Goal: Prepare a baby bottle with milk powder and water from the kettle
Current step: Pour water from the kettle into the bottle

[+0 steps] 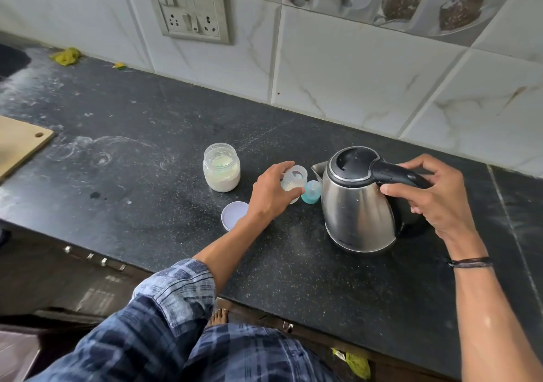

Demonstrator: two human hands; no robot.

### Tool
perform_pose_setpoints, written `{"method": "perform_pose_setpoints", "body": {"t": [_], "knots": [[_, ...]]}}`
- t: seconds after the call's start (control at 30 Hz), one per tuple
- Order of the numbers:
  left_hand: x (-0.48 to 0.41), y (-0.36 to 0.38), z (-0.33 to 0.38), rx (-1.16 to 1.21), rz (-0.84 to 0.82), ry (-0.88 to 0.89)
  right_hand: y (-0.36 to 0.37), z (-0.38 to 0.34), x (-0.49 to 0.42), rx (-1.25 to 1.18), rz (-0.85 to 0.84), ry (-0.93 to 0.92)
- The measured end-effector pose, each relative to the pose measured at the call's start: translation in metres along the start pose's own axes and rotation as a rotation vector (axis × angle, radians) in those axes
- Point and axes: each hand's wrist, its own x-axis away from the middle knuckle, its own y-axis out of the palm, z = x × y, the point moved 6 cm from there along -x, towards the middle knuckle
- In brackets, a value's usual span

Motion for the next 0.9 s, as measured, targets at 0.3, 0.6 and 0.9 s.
{"method": "perform_pose_setpoints", "body": {"t": [0.3, 0.6, 0.9], "knots": [[-0.001, 0.004, -0.004, -0.034, 0.007, 0.012, 0.008, -0.009, -0.015, 0.06, -0.058, 0.005], [-0.006, 0.0, -0.007, -0.033, 0.045, 0.004, 0.018, -0.019, -0.022, 0.119, -0.102, -0.015], [-0.006, -0.001, -0.012, -0.036, 0.053, -0.015, 0.03, -0.032, -0.027, 0.183, -0.15, -0.078]]}}
